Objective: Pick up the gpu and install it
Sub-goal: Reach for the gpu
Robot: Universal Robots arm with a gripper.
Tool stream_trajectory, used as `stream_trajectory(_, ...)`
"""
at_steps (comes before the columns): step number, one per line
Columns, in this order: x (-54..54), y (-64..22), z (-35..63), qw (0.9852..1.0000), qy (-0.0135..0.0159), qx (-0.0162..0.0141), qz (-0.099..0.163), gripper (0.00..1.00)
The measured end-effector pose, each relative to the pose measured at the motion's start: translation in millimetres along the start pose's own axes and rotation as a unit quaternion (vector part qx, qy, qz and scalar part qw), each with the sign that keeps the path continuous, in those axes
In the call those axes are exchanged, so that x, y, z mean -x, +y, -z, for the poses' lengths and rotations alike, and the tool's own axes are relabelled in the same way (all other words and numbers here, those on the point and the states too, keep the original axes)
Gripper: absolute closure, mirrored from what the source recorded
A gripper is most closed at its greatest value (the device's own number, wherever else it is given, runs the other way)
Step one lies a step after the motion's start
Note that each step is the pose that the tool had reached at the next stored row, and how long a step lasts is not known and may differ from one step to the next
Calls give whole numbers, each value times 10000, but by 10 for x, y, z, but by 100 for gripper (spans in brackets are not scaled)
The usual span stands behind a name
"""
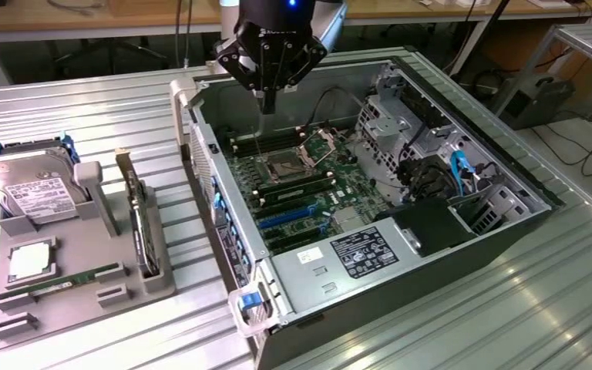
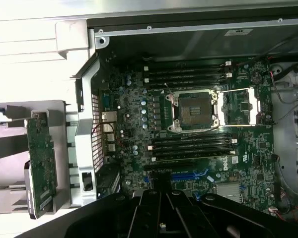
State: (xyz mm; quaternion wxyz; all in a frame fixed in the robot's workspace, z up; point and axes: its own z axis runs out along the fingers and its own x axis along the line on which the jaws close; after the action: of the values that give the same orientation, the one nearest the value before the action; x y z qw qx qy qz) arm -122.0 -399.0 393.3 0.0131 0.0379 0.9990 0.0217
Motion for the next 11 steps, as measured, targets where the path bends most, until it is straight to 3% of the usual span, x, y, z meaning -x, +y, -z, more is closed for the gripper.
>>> stream_trajectory(2, -47, -10, 2, 10000, 0, -1, 0, 89)
stream_trajectory(11, -619, -160, 22, 10000, 0, 0, 0, 89)
